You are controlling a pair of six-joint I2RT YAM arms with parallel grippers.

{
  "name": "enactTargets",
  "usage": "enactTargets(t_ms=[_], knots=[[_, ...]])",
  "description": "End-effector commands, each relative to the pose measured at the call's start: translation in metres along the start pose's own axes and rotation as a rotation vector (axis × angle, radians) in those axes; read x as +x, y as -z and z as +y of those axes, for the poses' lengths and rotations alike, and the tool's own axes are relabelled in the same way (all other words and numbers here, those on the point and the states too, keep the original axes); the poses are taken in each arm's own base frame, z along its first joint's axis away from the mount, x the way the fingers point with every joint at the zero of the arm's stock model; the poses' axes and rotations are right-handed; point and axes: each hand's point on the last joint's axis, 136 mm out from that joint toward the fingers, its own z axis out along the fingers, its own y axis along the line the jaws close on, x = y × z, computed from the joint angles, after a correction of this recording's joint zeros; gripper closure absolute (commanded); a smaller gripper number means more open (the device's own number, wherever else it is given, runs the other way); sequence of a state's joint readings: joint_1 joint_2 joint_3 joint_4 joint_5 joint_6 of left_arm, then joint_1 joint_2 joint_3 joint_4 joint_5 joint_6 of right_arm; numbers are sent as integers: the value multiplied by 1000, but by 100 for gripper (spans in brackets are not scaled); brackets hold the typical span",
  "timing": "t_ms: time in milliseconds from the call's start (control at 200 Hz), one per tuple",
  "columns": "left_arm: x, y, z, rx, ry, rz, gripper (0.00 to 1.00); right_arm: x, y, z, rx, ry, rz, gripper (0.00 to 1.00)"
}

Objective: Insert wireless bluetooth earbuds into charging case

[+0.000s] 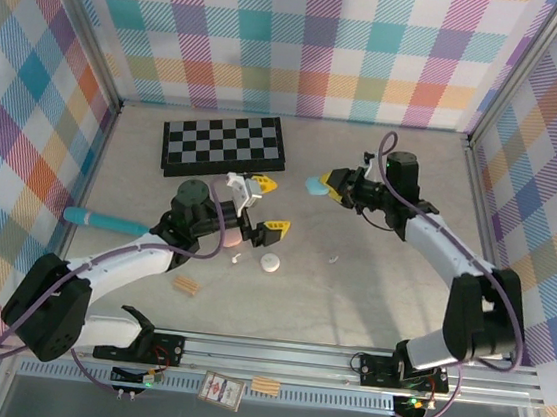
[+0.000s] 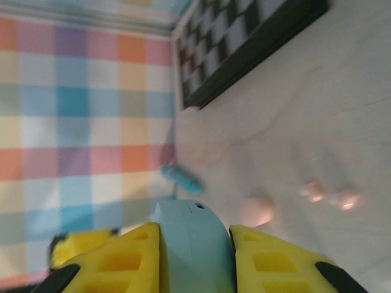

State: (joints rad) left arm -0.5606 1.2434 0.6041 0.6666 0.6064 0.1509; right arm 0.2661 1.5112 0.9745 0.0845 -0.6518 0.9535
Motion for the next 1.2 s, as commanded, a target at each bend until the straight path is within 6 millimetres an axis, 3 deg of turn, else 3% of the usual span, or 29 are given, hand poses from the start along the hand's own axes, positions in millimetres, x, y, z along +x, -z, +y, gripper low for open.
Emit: enactTargets(t_ms=[0,120,310,440,540,720,840,1025,1195], knots=[[30,8,-4,-35,14,116,0,-23,-15,-37,104,60,-42,85],[47,14,-7,-53,22,187,0,-42,-39,-67,163,54,-44,84],[58,22,-3,-97,32,225,0,-61,-72,-117,260,10,-33,83],[74,29,18,-221,46,339,0,-64,-82,-142,310,-14,-22,79],[87,39,34,-312,55,466,0,-68,-82,-150,341,-10,-26,71],[109,58,47,-377,62,689,0,-79,-60,-139,394,69,-61,43],[122,75,54,-414,64,843,0,-84,-36,-125,460,168,-91,31],[148,102,65,-482,78,1085,3,-76,-10,-89,446,313,-84,23],[174,113,72,-485,144,1262,6,-63,0,-73,406,334,-58,22]])
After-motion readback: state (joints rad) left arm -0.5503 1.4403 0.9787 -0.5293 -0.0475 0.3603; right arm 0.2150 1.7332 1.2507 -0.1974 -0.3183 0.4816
